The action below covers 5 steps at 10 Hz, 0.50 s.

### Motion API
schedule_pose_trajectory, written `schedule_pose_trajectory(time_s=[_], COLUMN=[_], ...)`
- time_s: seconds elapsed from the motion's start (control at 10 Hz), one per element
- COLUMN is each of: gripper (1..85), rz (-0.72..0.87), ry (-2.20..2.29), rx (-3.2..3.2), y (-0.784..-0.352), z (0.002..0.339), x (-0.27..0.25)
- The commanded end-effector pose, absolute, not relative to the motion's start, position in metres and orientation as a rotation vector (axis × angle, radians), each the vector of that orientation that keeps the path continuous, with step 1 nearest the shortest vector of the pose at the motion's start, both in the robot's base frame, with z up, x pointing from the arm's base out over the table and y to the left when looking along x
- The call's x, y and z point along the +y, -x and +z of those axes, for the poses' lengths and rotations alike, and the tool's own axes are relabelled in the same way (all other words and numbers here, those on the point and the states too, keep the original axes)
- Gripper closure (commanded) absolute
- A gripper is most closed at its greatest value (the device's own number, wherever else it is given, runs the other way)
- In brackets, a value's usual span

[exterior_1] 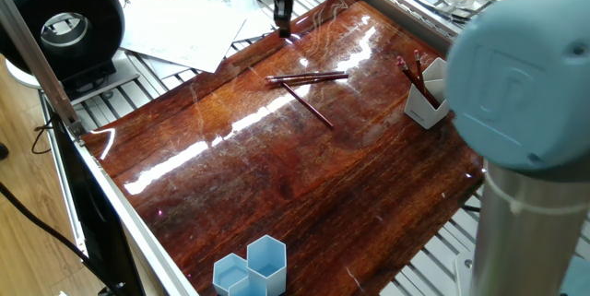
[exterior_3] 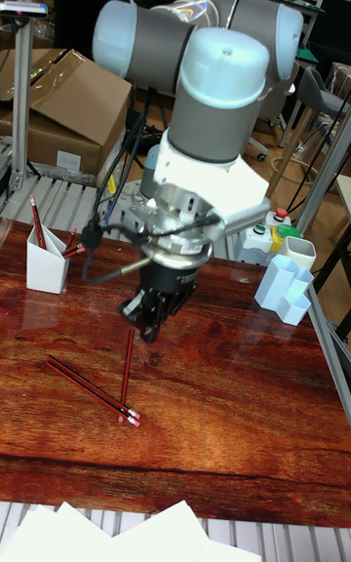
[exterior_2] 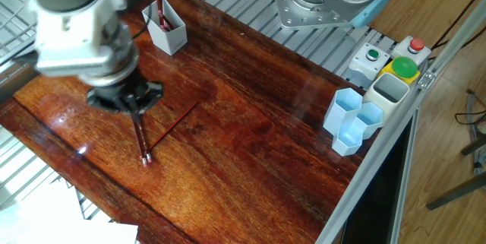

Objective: Put the pen into the pen holder

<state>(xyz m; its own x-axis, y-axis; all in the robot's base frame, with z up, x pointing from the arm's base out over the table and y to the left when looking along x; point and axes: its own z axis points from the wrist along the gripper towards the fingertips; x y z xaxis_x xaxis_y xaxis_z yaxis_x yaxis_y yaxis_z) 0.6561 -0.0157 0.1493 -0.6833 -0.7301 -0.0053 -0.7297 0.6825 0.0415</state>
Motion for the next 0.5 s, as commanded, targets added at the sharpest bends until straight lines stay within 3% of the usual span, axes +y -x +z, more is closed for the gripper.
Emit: schedule_pose_trajectory(time_s=[0.0,0.4], gripper=[84.7,84.7], rz=[-0.115,-0.213], ry=[-1.381,-1.339], rx=[-2.837,-2.888], y=[-0.686,-0.684], z=[0.142,0.135], x=[-0.013,-0.001])
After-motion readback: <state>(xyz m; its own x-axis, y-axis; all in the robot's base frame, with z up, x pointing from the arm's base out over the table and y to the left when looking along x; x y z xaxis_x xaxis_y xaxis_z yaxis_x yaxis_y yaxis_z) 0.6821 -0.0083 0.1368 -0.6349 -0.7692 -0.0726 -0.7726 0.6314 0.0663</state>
